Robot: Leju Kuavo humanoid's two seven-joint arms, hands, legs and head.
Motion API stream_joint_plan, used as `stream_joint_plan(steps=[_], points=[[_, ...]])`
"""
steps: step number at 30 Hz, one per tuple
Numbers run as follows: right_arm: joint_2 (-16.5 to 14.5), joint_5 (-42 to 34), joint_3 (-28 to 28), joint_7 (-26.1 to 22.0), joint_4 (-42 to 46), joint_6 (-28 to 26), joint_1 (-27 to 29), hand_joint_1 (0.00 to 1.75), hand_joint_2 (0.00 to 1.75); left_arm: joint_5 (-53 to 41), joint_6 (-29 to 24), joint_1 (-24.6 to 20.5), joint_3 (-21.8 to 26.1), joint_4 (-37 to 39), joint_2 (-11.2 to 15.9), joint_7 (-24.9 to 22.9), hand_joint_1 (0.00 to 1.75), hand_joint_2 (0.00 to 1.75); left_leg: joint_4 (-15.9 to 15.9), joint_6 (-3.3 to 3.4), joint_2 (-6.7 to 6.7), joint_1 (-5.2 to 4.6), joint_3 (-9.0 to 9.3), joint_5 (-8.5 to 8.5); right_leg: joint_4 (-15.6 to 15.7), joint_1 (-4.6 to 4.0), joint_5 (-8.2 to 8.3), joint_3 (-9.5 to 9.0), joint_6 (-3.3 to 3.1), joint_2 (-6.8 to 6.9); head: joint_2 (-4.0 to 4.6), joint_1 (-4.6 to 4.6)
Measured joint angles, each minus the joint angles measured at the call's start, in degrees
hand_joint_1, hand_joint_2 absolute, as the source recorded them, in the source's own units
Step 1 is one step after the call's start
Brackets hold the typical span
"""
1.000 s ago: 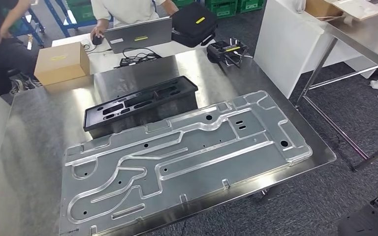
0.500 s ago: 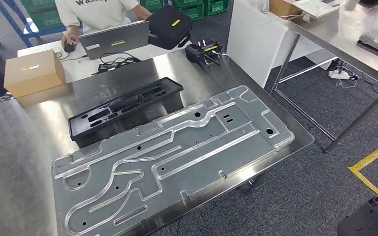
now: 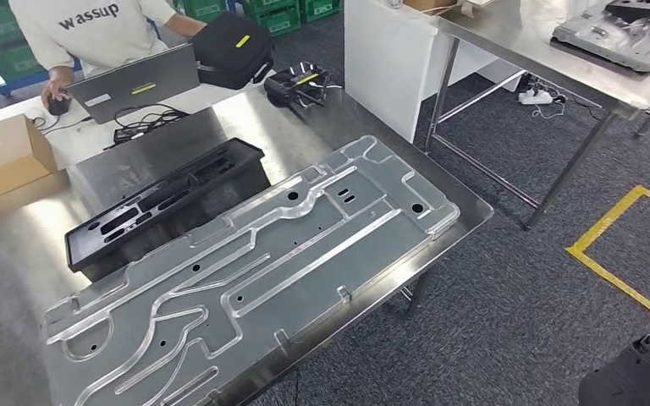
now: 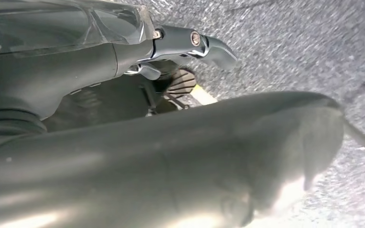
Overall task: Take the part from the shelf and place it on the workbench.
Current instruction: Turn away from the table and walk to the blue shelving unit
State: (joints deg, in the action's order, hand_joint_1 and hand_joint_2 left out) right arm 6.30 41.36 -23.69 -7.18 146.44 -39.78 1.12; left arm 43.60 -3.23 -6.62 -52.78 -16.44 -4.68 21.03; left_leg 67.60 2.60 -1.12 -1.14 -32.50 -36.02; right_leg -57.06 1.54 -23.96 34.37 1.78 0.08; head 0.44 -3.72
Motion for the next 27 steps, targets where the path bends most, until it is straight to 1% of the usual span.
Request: stream_joint_plan(steps=[1,2,3,4,5,6,7,8,9,10,11,12,13,14,15,16,17,18,19,20,21,22,23,24,25,26,27], points=[[0.0,0.1,-0.1,0.1,0.0,0.0,-0.1,0.0,0.0,0.1,0.1,0.0,0.0,0.0,0.0,0.0,0.0,0.0,3.3,-0.31,0.36,0.37,-1.43,-1.42,0.0,0.08,0.21,0.26,0.03,-0.62,0.0,-0.01],[0.1,0.1,-0.3,0.2,0.0,0.0,-0.1,0.0,0.0,0.1,0.3,0.1,0.0,0.0,0.0,0.0,0.0,0.0,4.9,-0.53,0.49,0.69,-2.06,-1.75,0.0,0.17,0.46,0.53,0.15,-1.3,0.0,-0.01],[0.1,0.2,-0.4,0.3,0.0,0.0,-0.2,0.0,0.0,0.1,0.4,0.1,0.0,0.0,0.0,0.0,0.0,0.0,4.0,-0.64,0.57,0.94,-1.53,-0.87,0.0,0.29,0.73,0.8,0.33,-1.96,0.0,-0.01],[0.2,0.2,-0.5,0.3,0.0,0.0,-0.3,0.0,0.0,0.2,0.4,0.0,0.0,0.0,0.0,0.0,0.0,0.0,1.0,-0.67,0.82,1.14,0.03,0.88,0.0,0.43,1.04,1.05,0.57,-2.66,0.0,0.0],[0.2,0.3,-0.6,0.4,0.0,0.0,-0.4,0.0,0.0,0.2,0.5,0.0,0.0,0.0,0.0,0.0,0.0,0.0,-3.6,-0.62,1.65,1.29,2.36,2.96,0.0,0.58,1.36,1.28,0.85,-3.31,0.0,-0.01],[0.2,0.4,-0.6,0.4,0.0,0.0,-0.5,0.0,0.0,0.2,0.5,0.0,0.0,0.0,0.0,0.0,0.0,0.0,-7.5,-0.54,2.8,1.2,4.32,4.68,0.1,0.69,1.74,1.44,1.2,-3.9,0.0,-0.01],[0.3,0.5,-0.7,0.5,0.0,0.0,-0.7,0.0,0.0,0.2,0.5,-0.1,0.0,0.0,0.0,0.0,0.0,0.0,-10.4,-0.33,3.83,1.05,5.54,5.92,0.2,0.78,2.13,1.55,1.61,-4.38,0.0,-0.02],[0.3,0.6,-0.8,0.6,0.0,0.0,-0.8,0.0,0.0,0.3,0.6,-0.1,0.0,0.0,0.0,0.0,0.0,0.0,-11.8,-0.07,4.6,0.81,5.97,6.59,0.4,0.86,2.57,1.65,2.05,-4.81,0.0,0.0],[0.4,0.6,-0.9,0.7,0.0,0.0,-0.9,0.0,0.0,0.4,0.6,-0.1,0.0,0.0,0.0,0.0,0.0,0.0,-11.8,0.25,4.68,0.48,5.69,6.93,0.8,0.9,3.07,1.68,2.55,-5.23,0.0,0.01],[0.4,0.7,-1.0,0.8,0.0,0.0,-0.9,0.0,0.0,0.5,0.6,-0.1,0.0,0.0,-0.1,0.0,0.0,0.0,-12.0,0.75,4.26,0.31,5.4,7.43,1.2,0.95,3.61,1.76,3.07,-5.71,0.0,0.02],[0.5,0.7,-1.1,0.9,0.0,0.0,-0.9,0.0,0.0,0.6,0.6,-0.1,0.0,0.0,-0.1,-0.1,0.0,0.0,-12.2,1.27,3.68,0.29,5.16,8.07,1.4,1.03,3.85,1.95,3.39,-5.82,0.0,0.02],[0.5,0.7,-1.2,1.0,0.0,0.0,-1.0,0.0,0.0,0.6,0.6,-0.2,0.0,0.0,-0.1,-0.1,0.0,0.0,-12.5,1.91,3.05,0.29,4.76,8.82,0.9,1.01,3.0,2.46,3.51,-5.18,0.0,0.05],[0.6,0.7,-1.2,1.0,0.0,0.0,-1.0,0.0,0.0,0.6,0.7,-0.2,0.0,0.0,-0.1,-0.1,0.0,0.0,-12.9,2.52,2.3,0.31,4.19,9.62,-0.9,0.92,1.0,3.3,3.48,-4.1,0.0,0.09],[0.7,0.7,-1.3,1.1,0.0,0.0,-1.0,0.0,0.0,0.7,0.7,-0.1,0.0,0.0,-0.1,0.0,0.0,0.0,-13.0,3.01,1.55,0.28,3.49,10.33,-3.9,0.84,-1.95,4.4,3.33,-2.7,0.0,0.17],[0.8,0.7,-1.3,1.2,0.0,0.0,-1.1,0.0,0.0,0.7,0.7,-0.1,0.0,0.0,-0.2,0.0,0.0,0.0,-13.1,3.38,0.81,0.05,2.69,10.91,-7.9,0.68,-5.17,5.54,3.3,-1.55,0.0,0.27],[0.9,0.7,-1.3,1.3,0.0,0.0,-1.2,0.0,0.0,0.7,0.7,0.0,0.0,0.0,-0.2,0.0,0.0,0.0,-13.0,3.59,0.01,-0.18,1.9,11.46,-11.8,0.56,-7.4,6.31,3.38,-1.04,0.0,0.33],[0.9,0.7,-1.3,1.3,0.0,0.0,-1.2,0.0,0.0,0.7,0.7,0.0,0.0,0.1,-0.2,0.0,0.0,0.0,-13.0,3.73,-0.78,-0.45,1.11,12.03,-14.7,0.5,-8.22,6.44,3.44,-0.81,0.0,0.4],[1.0,0.7,-1.3,1.3,0.0,0.0,-1.2,0.0,0.0,0.8,0.7,0.0,0.0,0.1,-0.2,0.0,0.0,0.0,-13.0,3.83,-1.55,-0.69,0.28,12.59,-15.9,0.41,-7.72,5.65,3.44,-0.68,0.0,0.4],[1.0,0.7,-1.4,1.3,0.0,0.0,-1.2,0.0,0.0,0.8,0.8,0.0,0.0,0.1,-0.2,0.0,0.0,0.0,-13.0,3.86,-2.23,-0.91,-0.53,13.15,-14.8,0.31,-6.33,3.76,3.36,-0.44,0.0,0.41],[1.0,0.7,-1.4,1.3,0.0,0.0,-1.3,0.0,0.0,0.8,0.8,-0.1,0.0,0.1,-0.2,0.0,0.0,0.0,-12.9,3.82,-2.82,-1.09,-1.18,13.69,-11.7,0.17,-5.0,0.73,3.2,0.18,0.0,0.4],[1.0,0.7,-1.4,1.3,0.0,0.0,-1.3,0.0,0.0,0.8,0.8,-0.1,0.0,0.1,-0.2,0.0,0.0,0.0,-12.8,3.71,-3.3,-1.28,-1.66,14.14,-7.1,-0.11,-4.59,-3.07,3.02,1.38,0.0,0.43],[1.0,0.7,-1.5,1.3,0.0,0.0,-1.5,0.0,0.0,0.8,0.9,-0.1,0.0,0.1,-0.2,0.0,0.0,0.0,-12.6,3.52,-3.74,-1.4,-1.93,14.51,-2.4,-0.45,-4.88,-6.53,2.7,2.54,0.0,0.4],[1.0,0.7,-1.5,1.3,0.0,0.0,-1.6,0.0,0.0,0.8,1.0,-0.1,0.0,0.1,-0.2,0.0,0.0,0.0,-12.5,3.3,-4.21,-1.46,-1.95,14.85,1.1,-0.75,-5.49,-8.99,2.33,3.45,0.0,0.41],[1.0,0.7,-1.6,1.3,0.0,0.0,-1.8,0.0,0.0,0.8,1.1,-0.1,0.0,0.1,-0.2,0.1,0.0,0.0,-12.4,3.05,-4.68,-1.4,-1.95,15.15,3.1,-1.05,-6.04,-10.25,1.92,3.83,0.0,0.39],[1.1,0.6,-1.6,1.3,0.0,0.0,-1.9,0.0,0.0,0.8,1.1,-0.2,0.0,0.1,-0.2,0.1,0.0,0.0,-12.4,2.77,-5.21,-1.26,-1.89,15.47,3.8,-1.17,-5.95,-10.35,1.37,3.49,0.0,0.42],[1.1,0.6,-1.7,1.3,0.0,0.0,-2.0,0.0,0.0,0.8,1.2,-0.2,0.0,0.1,-0.2,0.1,0.0,0.0,-12.3,2.35,-5.18,-1.05,-1.92,15.56,3.9,-1.11,-5.5,-10.04,0.87,3.07,0.0,0.48],[1.1,0.6,-1.8,1.3,0.0,0.0,-2.0,0.0,0.0,0.8,1.3,-0.3,0.0,0.1,-0.3,0.2,0.0,0.0,-11.7,1.76,-4.26,-0.82,-2.2,14.9,4.0,-1.03,-4.97,-9.64,0.42,2.59,0.0,0.5]])
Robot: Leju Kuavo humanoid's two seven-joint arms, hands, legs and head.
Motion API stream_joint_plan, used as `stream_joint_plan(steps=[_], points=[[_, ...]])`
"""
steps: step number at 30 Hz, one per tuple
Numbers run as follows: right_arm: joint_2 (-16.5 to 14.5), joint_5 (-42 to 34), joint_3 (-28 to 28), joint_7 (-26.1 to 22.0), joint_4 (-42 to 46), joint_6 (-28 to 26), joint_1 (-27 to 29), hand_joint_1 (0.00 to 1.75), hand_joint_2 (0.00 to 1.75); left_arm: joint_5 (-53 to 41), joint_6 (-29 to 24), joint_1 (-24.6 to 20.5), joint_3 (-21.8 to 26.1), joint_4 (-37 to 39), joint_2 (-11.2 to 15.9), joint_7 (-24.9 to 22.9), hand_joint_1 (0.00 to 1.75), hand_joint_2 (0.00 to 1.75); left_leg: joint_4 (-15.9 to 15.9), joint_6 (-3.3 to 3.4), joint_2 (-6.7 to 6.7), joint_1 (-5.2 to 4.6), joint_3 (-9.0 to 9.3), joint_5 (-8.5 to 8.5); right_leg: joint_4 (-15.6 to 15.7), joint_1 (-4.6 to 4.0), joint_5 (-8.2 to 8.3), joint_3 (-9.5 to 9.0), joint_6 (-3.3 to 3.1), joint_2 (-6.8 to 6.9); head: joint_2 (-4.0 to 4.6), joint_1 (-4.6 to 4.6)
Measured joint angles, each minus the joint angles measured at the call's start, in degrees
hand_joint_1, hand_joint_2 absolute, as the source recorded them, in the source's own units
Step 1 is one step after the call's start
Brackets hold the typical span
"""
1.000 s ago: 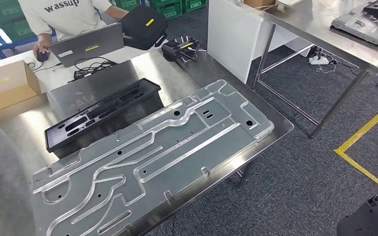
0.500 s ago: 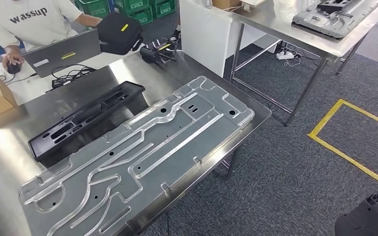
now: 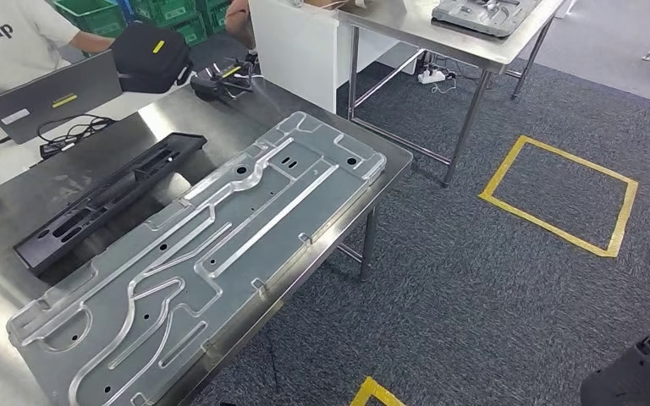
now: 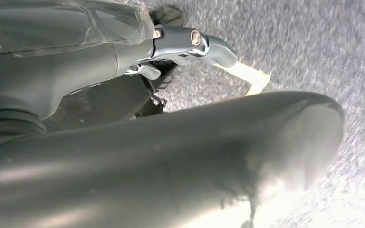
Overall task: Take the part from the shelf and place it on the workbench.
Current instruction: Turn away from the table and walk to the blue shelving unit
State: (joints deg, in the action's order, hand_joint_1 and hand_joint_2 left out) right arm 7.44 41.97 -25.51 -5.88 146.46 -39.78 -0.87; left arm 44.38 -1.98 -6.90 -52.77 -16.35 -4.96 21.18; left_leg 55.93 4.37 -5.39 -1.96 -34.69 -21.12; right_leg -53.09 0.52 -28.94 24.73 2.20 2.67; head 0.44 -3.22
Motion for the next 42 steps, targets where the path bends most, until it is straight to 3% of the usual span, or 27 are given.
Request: stream_joint_plan(steps=[1,3,4,5,6,7,10,12,15,17,19,20,21,22,25,27,29,31,32,34,35,36,37,38,40,42], points=[[0.0,0.0,-0.1,0.0,0.0,0.0,-0.1,0.0,0.0,0.0,0.0,0.0,0.0,0.0,0.0,0.0,0.0,0.0,1.5,-0.66,1.37,0.21,-0.54,-1.63,0.1,0.16,0.63,0.55,-0.4,-0.47,0.0,0.05],[0.1,-0.1,-0.2,0.0,0.0,0.0,-0.3,0.0,0.0,0.0,0.0,0.1,0.0,0.0,0.0,0.1,0.0,0.0,7.9,-1.8,4.24,0.79,-2.63,-7.05,0.1,0.36,1.97,2.06,-0.75,-1.64,0.0,0.04],[0.1,-0.1,-0.3,0.0,0.0,0.0,-0.3,0.0,0.0,0.0,0.0,0.2,0.0,0.0,0.0,0.1,0.0,0.0,11.9,-2.11,4.73,1.1,-3.73,-9.35,0.1,0.41,2.63,2.93,-0.76,-2.26,0.0,0.03],[0.1,-0.1,-0.4,0.0,0.0,0.0,-0.3,0.0,0.0,0.0,0.0,0.2,0.0,0.0,0.0,0.1,0.0,0.0,15.0,-2.33,4.88,1.42,-4.38,-10.49,0.0,0.48,3.28,3.79,-0.66,-2.92,0.0,0.03],[0.1,-0.1,-0.4,0.0,0.0,0.0,-0.3,0.0,0.0,0.0,0.0,0.2,0.0,0.0,0.0,0.1,0.0,0.0,16.3,-2.53,4.9,1.71,-4.13,-10.36,0.0,0.6,3.87,4.59,-0.48,-3.56,0.0,0.02],[0.1,-0.2,-0.4,-0.1,0.0,0.0,-0.3,0.0,0.0,0.0,0.0,0.2,0.0,0.0,0.0,0.1,0.0,0.0,15.2,-2.73,4.95,2.0,-2.72,-9.22,-0.1,0.75,4.39,5.31,-0.26,-4.17,0.0,0.03],[0.1,-0.6,-0.5,-0.4,0.0,0.0,-0.3,0.0,0.0,0.2,0.0,0.0,0.0,0.0,0.0,0.2,0.0,0.0,2.4,-2.95,7.0,2.63,5.97,-6.03,-0.1,1.21,5.66,6.7,0.74,-5.73,0.0,0.05],[0.1,-1.0,-0.5,-1.0,0.0,0.0,-0.3,0.0,0.0,0.3,0.1,-0.1,0.0,0.0,0.0,0.3,0.0,0.0,-2.6,-2.53,8.3,2.42,8.85,-6.04,-0.1,1.35,6.38,7.15,1.54,-6.4,0.0,0.05],[0.1,-1.6,-0.5,-2.0,0.0,0.0,-0.2,0.0,0.0,0.7,0.2,-0.1,0.0,0.0,0.0,0.6,0.0,0.0,-3.2,-1.23,7.35,2.11,8.6,-5.48,-0.4,1.53,6.67,7.71,2.52,-6.61,0.0,0.09],[0.1,-2.1,-0.5,-2.5,0.0,0.0,-0.1,0.0,0.0,0.9,0.3,-0.2,0.0,0.0,0.0,0.8,0.0,0.0,-3.5,-0.11,6.28,2.1,8.21,-4.75,-4.8,1.53,3.76,9.86,2.65,-4.94,0.0,0.12],[0.0,-2.7,-0.5,-3.0,0.0,0.0,0.0,0.0,0.0,1.0,0.3,0.0,0.0,0.1,0.0,1.0,0.0,0.0,-3.5,0.5,5.08,1.67,7.59,-4.34,-13.4,1.34,-0.85,13.55,2.68,-3.58,0.0,0.14],[0.0,-2.9,-0.5,-3.2,0.0,0.0,0.1,0.0,0.0,1.1,0.3,0.1,0.0,0.1,0.0,1.0,0.0,0.0,-3.4,0.59,4.46,1.46,7.3,-4.18,-16.9,1.28,-2.24,14.88,2.73,-3.47,0.0,0.14],[0.0,-3.1,-0.4,-3.5,0.0,0.0,0.3,0.0,0.0,1.1,0.3,0.2,0.0,0.1,0.0,1.1,0.0,0.0,-3.4,0.63,3.87,1.29,7.07,-4.04,-18.4,1.22,-2.57,15.16,2.72,-3.41,0.0,0.12],[0.0,-3.3,-0.4,-3.6,0.0,0.0,0.4,0.0,0.0,1.2,0.3,0.2,0.0,0.1,0.0,1.1,0.0,0.0,-3.4,0.6,3.31,1.16,6.93,-3.95,-17.3,1.18,-1.81,14.1,2.66,-3.28,0.0,0.13],[-0.1,-3.7,-0.4,-4.1,0.0,0.0,0.5,0.0,0.0,1.2,0.2,0.1,0.0,0.1,0.0,1.2,0.0,0.0,-3.1,0.28,1.98,0.89,6.89,-3.94,-5.2,0.95,2.55,6.4,2.19,-1.53,0.0,0.14],[-0.3,-3.9,-0.3,-4.4,0.0,0.0,0.7,0.0,0.0,1.1,0.1,0.0,0.0,0.1,0.0,1.2,0.0,0.0,-2.8,-0.21,1.4,0.63,6.76,-3.98,-0.8,0.63,3.45,4.11,1.51,-0.73,0.0,0.11],[-0.4,-4.3,-0.3,-4.7,0.0,0.0,0.9,0.0,0.0,1.0,0.1,-0.1,0.0,0.1,0.0,1.2,0.0,0.0,-2.7,-0.74,0.92,0.64,6.59,-3.9,-0.5,0.47,3.66,4.35,0.75,-1.31,0.0,0.09],[-0.6,-4.7,-0.2,-5.0,0.0,0.0,1.1,0.0,0.0,1.0,0.1,-0.1,-0.1,0.1,0.0,1.2,0.0,0.0,-1.2,-1.41,1.71,0.93,5.94,-5.02,-0.3,0.6,4.07,4.61,0.07,-1.91,0.0,0.09],[-0.7,-4.8,-0.2,-5.2,-0.1,0.0,1.1,0.0,0.0,1.0,0.1,-0.1,-0.1,0.1,0.0,1.2,0.0,0.0,1.2,-1.82,2.61,1.14,4.86,-6.6,-0.2,0.71,4.29,4.78,-0.26,-2.2,0.0,0.08],[-0.9,-5.0,-0.1,-5.5,-0.1,0.0,1.1,0.0,0.0,1.0,0.1,0.0,-0.1,0.1,0.0,1.2,0.0,0.0,9.4,-2.49,4.32,1.54,1.16,-10.83,-0.2,0.71,4.57,5.25,-0.63,-2.86,0.0,0.07],[-1.0,-5.1,-0.1,-5.6,-0.2,0.0,1.2,0.0,0.0,1.0,0.0,0.1,-0.1,0.1,0.0,1.2,0.0,0.0,13.3,-2.68,4.64,1.69,-0.64,-12.3,-0.3,0.68,4.68,5.46,-0.7,-3.27,0.0,0.07],[-1.1,-5.3,-0.1,-5.7,-0.2,0.0,1.3,0.0,0.0,1.0,0.0,0.2,-0.1,0.1,0.0,1.2,0.0,0.0,15.5,-2.77,4.75,1.79,-1.65,-12.73,-0.3,0.67,4.77,5.61,-0.72,-3.67,0.0,0.07],[-1.2,-5.4,-0.1,-5.9,-0.2,0.0,1.4,0.0,0.0,1.0,0.0,0.2,-0.1,0.1,0.0,1.2,0.0,0.0,15.1,-2.74,4.8,1.84,-1.42,-11.89,-0.3,0.67,4.86,5.68,-0.67,-4.12,0.0,0.07],[-1.3,-5.7,-0.1,-6.1,-0.3,0.0,1.4,0.0,0.0,1.0,0.0,0.2,-0.1,0.1,0.0,1.2,0.0,0.0,12.3,-2.63,4.92,1.88,-0.04,-10.05,-0.3,0.67,4.94,5.67,-0.61,-4.56,0.0,0.07],[-1.6,-6.2,-0.1,-6.9,-0.3,0.0,1.6,0.0,0.0,1.0,-0.1,0.1,-0.1,0.1,0.0,1.3,0.0,0.0,3.2,-2.14,6.04,1.84,4.25,-5.83,-0.3,0.62,5.06,5.66,-0.37,-5.31,0.0,0.06],[-1.8,-6.9,-0.1,-8.2,-0.4,0.0,1.9,0.0,0.0,1.0,-0.2,0.0,-0.2,0.1,0.0,1.4,0.0,0.0,-2.0,-1.69,7.09,1.64,6.4,-4.12,-0.4,0.56,5.26,5.94,0.09,-5.83,0.0,0.08]])
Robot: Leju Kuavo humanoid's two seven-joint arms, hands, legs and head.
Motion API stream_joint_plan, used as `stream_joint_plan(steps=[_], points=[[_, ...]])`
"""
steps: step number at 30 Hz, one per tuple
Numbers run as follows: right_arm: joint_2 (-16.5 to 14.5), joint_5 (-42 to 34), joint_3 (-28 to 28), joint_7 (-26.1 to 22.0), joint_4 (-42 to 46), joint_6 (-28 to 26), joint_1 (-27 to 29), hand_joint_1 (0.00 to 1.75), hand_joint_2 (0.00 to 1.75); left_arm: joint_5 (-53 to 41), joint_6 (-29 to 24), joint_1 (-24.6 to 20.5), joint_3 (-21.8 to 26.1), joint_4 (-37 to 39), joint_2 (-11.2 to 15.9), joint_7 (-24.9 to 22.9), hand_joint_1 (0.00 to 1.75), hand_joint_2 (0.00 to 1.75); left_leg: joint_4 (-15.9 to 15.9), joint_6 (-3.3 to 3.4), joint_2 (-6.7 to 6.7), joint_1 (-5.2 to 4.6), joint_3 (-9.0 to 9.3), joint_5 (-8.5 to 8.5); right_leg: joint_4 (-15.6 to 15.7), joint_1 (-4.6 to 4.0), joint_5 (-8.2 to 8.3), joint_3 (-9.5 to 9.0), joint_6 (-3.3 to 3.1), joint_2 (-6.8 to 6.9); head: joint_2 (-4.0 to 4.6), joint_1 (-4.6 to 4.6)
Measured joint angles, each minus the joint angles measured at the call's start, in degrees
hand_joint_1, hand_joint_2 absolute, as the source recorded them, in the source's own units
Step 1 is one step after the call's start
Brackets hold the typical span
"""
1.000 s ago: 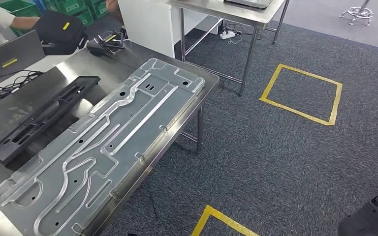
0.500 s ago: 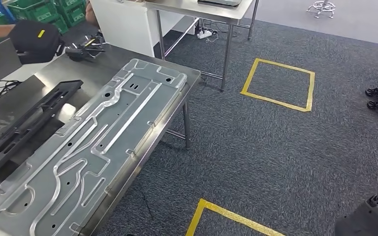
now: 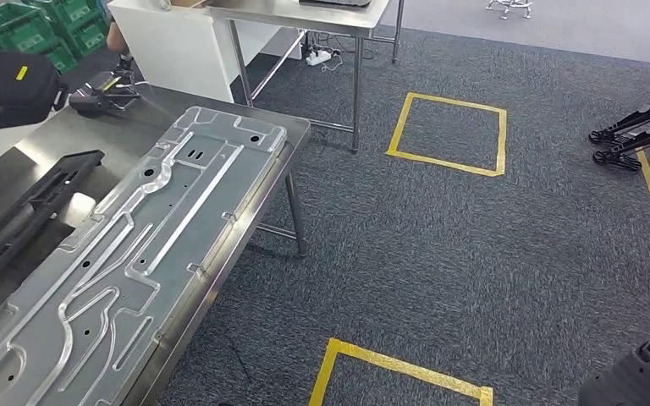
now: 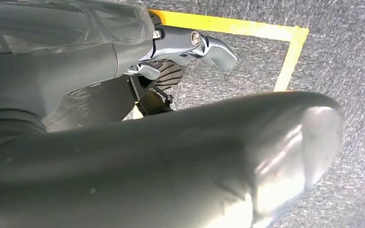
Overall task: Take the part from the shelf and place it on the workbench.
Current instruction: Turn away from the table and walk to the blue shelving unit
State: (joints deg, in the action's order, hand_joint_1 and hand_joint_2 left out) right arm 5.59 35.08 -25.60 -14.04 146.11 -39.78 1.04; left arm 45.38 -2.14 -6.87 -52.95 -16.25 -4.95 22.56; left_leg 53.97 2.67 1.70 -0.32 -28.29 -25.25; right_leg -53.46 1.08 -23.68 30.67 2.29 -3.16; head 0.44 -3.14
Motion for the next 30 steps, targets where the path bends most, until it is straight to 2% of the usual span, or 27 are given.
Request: stream_joint_plan(steps=[2,4,5,6,8,9,10,11,13,14,15,16,19,20,22,23,27,28,30], points=[[-0.3,-0.8,0.1,-1.2,0.0,0.0,0.5,0.0,0.0,0.0,-0.2,0.0,-0.1,0.0,0.0,0.2,0.0,0.0,-0.6,0.41,-0.07,-0.19,-0.06,0.15,0.1,0.06,0.27,0.31,0.64,-0.39,0.0,0.03],[-0.7,-2.1,0.4,-2.5,0.0,0.0,1.1,0.0,0.0,0.1,-0.3,-0.1,-0.2,0.0,0.0,0.5,0.0,0.0,-1.1,1.12,-0.56,-0.07,-0.06,0.7,-0.9,0.17,-0.47,0.83,1.13,0.17,0.0,0.05],[-0.9,-3.1,0.7,-3.4,0.0,0.0,1.5,0.0,0.0,0.2,-0.3,-0.1,-0.2,0.0,0.0,0.6,0.0,0.0,-1.4,1.5,-0.87,0.02,-0.05,0.96,-3.0,0.13,-1.83,1.73,1.31,0.77,0.0,0.08],[-1.3,-4.3,1.1,-4.5,0.0,0.0,2.1,0.0,0.0,0.3,-0.3,-0.1,-0.3,0.0,0.0,0.7,0.0,0.0,-1.5,1.73,-1.2,0.02,-0.08,1.1,-6.3,0.14,-3.82,3.19,1.41,1.49,0.0,0.1],[-2.4,-7.5,2.3,-7.1,-0.3,0.0,3.8,0.0,0.0,0.7,-0.4,0.1,-0.4,0.0,0.0,0.9,0.0,0.0,-1.5,1.93,-1.84,-0.13,-0.28,1.14,-14.7,0.08,-7.81,6.89,1.65,2.19,0.0,0.11],[-3.1,-9.4,3.0,-8.7,-0.6,0.0,5.0,0.0,0.0,0.9,-0.4,0.2,-0.4,0.0,0.0,1.0,0.0,0.0,-1.5,1.94,-2.14,-0.19,-0.34,1.14,-17.4,0.11,-8.67,8.02,1.76,2.28,0.0,0.11],[-3.8,-11.4,3.7,-10.5,-1.1,0.1,6.1,0.0,0.0,1.2,-0.4,0.3,-0.4,0.0,0.0,1.2,0.0,0.0,-1.4,1.93,-2.4,-0.2,-0.37,1.14,-17.9,0.16,-8.4,8.05,1.86,2.36,0.0,0.1],[-4.6,-13.3,4.6,-12.2,-1.7,0.1,7.3,0.0,0.0,1.3,-0.4,0.3,-0.4,0.0,0.0,1.3,0.0,0.0,-1.4,1.89,-2.6,-0.18,-0.33,1.12,-15.8,0.25,-7.08,6.8,1.94,2.51,0.0,0.1],[-5.7,-15.5,6.2,-15.1,-2.9,0.1,9.0,0.0,0.0,1.6,-0.3,0.3,-0.4,0.1,0.0,1.6,0.0,0.0,-1.1,1.6,-2.87,-0.24,-0.29,0.93,-7.4,0.48,-3.6,2.19,2.13,3.2,0.0,0.1],[-6.3,-16.3,7.2,-16.0,-3.4,0.2,9.7,0.0,0.0,1.8,-0.3,0.3,-0.4,0.1,0.0,1.7,0.0,0.0,-0.8,1.32,-2.96,-0.36,-0.37,0.75,-3.8,0.52,-2.47,0.34,1.99,3.39,0.0,0.1],[-6.9,-17.0,8.2,-16.8,-4.0,0.2,10.5,0.0,0.0,2.0,-0.3,0.2,-0.4,0.1,0.0,1.8,0.0,0.0,-0.5,1.17,-3.03,-0.49,-0.53,0.51,-1.6,0.56,-1.97,-0.72,1.83,3.52,0.0,0.09],[-7.5,-17.6,9.2,-17.5,-4.6,0.2,11.3,0.0,0.0,2.3,-0.3,0.2,-0.4,0.1,0.0,1.9,0.0,0.0,-0.2,1.44,-3.07,-0.63,-0.71,0.28,-0.8,0.52,-1.96,-1.04,1.63,3.52,0.0,0.08],[-9.5,-19.0,12.8,-19.8,-6.1,0.2,13.5,0.0,0.0,2.9,-0.3,0.3,-0.4,0.1,0.0,2.1,0.0,0.0,-0.1,2.96,-3.09,-0.64,-0.88,0.22,-0.8,0.18,-1.87,-0.96,1.29,3.37,0.0,0.05],[-10.2,-19.5,14.2,-20.9,-6.7,0.1,14.1,0.0,0.0,3.0,-0.3,0.3,-0.5,0.1,0.1,2.1,0.0,0.0,-0.2,2.98,-3.09,-0.57,-0.87,0.36,-0.8,0.05,-1.87,-0.95,1.16,3.36,0.0,0.05],[-11.6,-22.0,17.6,-23.1,-8.2,0.1,15.3,0.0,0.0,3.2,-0.3,0.3,-0.5,0.1,0.1,2.2,0.0,0.0,-0.3,2.59,-3.09,-0.4,-0.81,0.59,-0.8,-0.17,-1.86,-0.91,0.85,3.34,0.0,0.05],[-12.3,-26.0,19.4,-23.9,-8.8,0.0,15.8,0.0,0.0,3.2,-0.3,0.3,-0.5,0.1,0.1,2.3,0.0,0.0,-0.4,2.4,-3.08,-0.32,-0.8,0.67,-0.8,-0.27,-1.87,-0.89,0.74,3.35,0.0,0.06],[-14.8,-53.6,26.9,-24.9,-10.9,-0.2,17.0,0.0,0.0,3.5,-0.4,0.3,-0.9,0.1,0.1,2.5,0.0,0.0,-0.5,1.23,-3.08,-0.07,-0.8,0.81,-0.8,-0.52,-1.91,-0.81,0.43,3.37,0.0,0.06],[-15.4,-57.3,28.6,-24.8,-11.8,-0.2,17.2,0.0,0.0,3.6,-0.5,0.3,-1.0,0.1,0.1,2.6,0.0,0.0,-0.5,1.01,-3.08,-0.04,-0.81,0.82,-0.8,-0.54,-1.92,-0.8,0.42,3.37,0.0,0.06],[-16.6,-60.0,31.6,-24.3,-14.1,-0.2,17.2,0.0,0.0,3.7,-0.5,0.2,-1.3,0.1,0.0,2.7,0.0,0.0,-0.6,0.6,-3.08,0.02,-0.82,0.8,-0.8,-0.58,-1.92,-0.79,0.41,3.37,0.0,0.06]])
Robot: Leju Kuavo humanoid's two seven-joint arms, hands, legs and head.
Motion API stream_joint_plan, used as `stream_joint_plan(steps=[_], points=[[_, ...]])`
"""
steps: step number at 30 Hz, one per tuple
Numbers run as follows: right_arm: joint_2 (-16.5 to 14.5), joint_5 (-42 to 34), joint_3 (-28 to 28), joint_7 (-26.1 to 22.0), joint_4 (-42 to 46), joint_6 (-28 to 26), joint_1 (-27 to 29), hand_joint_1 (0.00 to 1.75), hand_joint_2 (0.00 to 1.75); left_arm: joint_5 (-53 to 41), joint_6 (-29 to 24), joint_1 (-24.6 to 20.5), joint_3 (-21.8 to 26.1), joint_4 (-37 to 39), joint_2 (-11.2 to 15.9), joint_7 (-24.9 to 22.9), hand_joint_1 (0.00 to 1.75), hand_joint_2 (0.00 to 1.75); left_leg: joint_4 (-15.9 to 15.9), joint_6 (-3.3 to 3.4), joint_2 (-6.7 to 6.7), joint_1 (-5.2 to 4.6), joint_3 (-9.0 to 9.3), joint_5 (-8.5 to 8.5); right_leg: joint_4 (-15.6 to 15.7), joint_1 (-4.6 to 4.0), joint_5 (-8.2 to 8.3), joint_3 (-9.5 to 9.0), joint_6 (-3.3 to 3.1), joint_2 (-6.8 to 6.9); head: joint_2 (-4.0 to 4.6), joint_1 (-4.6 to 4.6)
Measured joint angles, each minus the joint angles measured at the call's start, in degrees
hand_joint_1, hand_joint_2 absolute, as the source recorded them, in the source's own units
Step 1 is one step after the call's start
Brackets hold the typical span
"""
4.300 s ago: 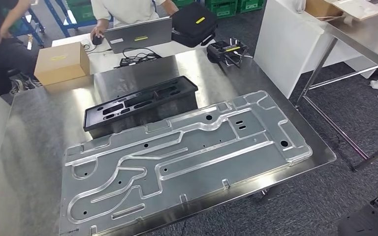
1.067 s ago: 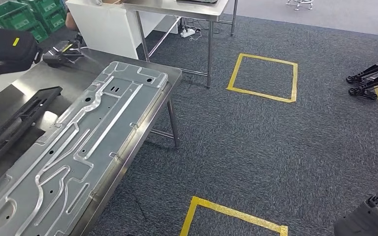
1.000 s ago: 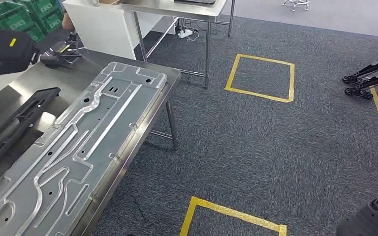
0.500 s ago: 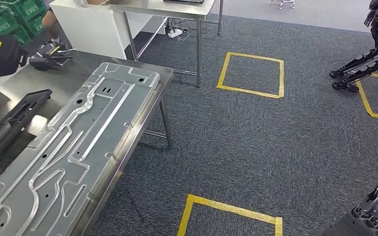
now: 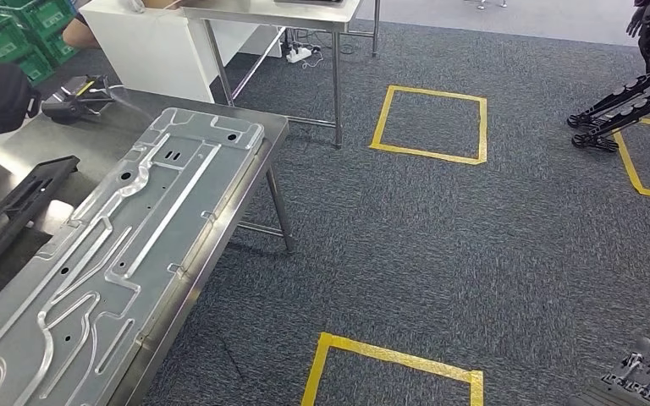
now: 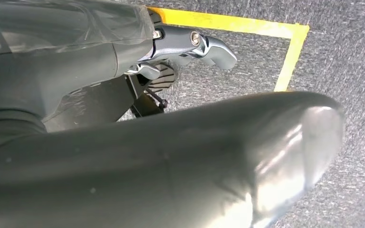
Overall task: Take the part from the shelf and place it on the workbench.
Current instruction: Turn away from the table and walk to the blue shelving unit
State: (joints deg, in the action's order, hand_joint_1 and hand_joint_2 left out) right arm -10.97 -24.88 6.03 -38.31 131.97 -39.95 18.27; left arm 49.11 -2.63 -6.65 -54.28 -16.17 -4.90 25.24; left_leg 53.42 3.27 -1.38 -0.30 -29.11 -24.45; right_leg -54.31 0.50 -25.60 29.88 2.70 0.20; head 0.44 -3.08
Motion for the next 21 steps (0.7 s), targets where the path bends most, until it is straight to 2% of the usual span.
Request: stream_joint_plan(steps=[3,7,10,13,17,21], points=[[-1.2,-3.5,5.2,1.8,-5.9,0.0,-0.5,0.0,0.0,0.2,0.1,-0.1,-0.4,0.0,0.0,-0.1,0.0,0.0,0.0,-0.73,0.0,0.08,0.0,-0.06,0.0,-0.04,-0.02,-0.02,-0.06,0.0,0.0,0.0],[-1.7,-13.4,11.7,3.4,-18.7,-0.1,-2.2,0.0,0.0,0.1,0.7,-0.3,-0.9,0.0,0.0,-0.8,0.0,0.0,0.0,-0.76,0.03,0.04,-0.01,-0.07,0.0,0.02,0.01,-0.05,-0.12,0.02,0.0,0.0],[-1.2,-20.6,15.9,3.1,-32.0,-0.1,-4.6,0.0,0.0,0.1,1.1,-0.5,-1.6,0.0,0.0,-1.3,0.0,0.0,0.0,-0.75,0.07,-0.04,-0.04,-0.08,0.0,0.14,0.04,-0.05,-0.12,0.06,0.0,-0.01],[0.6,-25.2,19.0,2.3,-49.2,0.0,-9.6,0.0,0.0,0.2,1.3,-0.8,-2.0,0.0,0.0,-1.5,0.0,0.0,0.0,-0.74,0.02,-0.05,-0.03,-0.08,0.0,0.17,0.09,-0.03,-0.15,0.04,0.0,-0.02],[3.1,-26.5,21.6,2.7,-71.9,-0.2,-16.8,0.0,0.0,1.0,1.4,-0.9,-2.3,0.0,-0.1,-1.4,0.0,0.0,0.1,-0.74,0.02,-0.08,0.03,-0.08,0.0,0.26,0.1,-0.04,-0.15,0.0,0.0,0.0],[5.1,-23.1,23.1,7.8,-91.9,-0.4,-21.3,0.0,0.0,2.0,1.5,-0.6,-2.5,0.0,0.0,-0.9,0.0,0.0,0.1,-0.74,0.04,-0.09,0.08,-0.08,0.0,0.19,0.1,-0.07,-0.17,0.01,0.0,0.01]])
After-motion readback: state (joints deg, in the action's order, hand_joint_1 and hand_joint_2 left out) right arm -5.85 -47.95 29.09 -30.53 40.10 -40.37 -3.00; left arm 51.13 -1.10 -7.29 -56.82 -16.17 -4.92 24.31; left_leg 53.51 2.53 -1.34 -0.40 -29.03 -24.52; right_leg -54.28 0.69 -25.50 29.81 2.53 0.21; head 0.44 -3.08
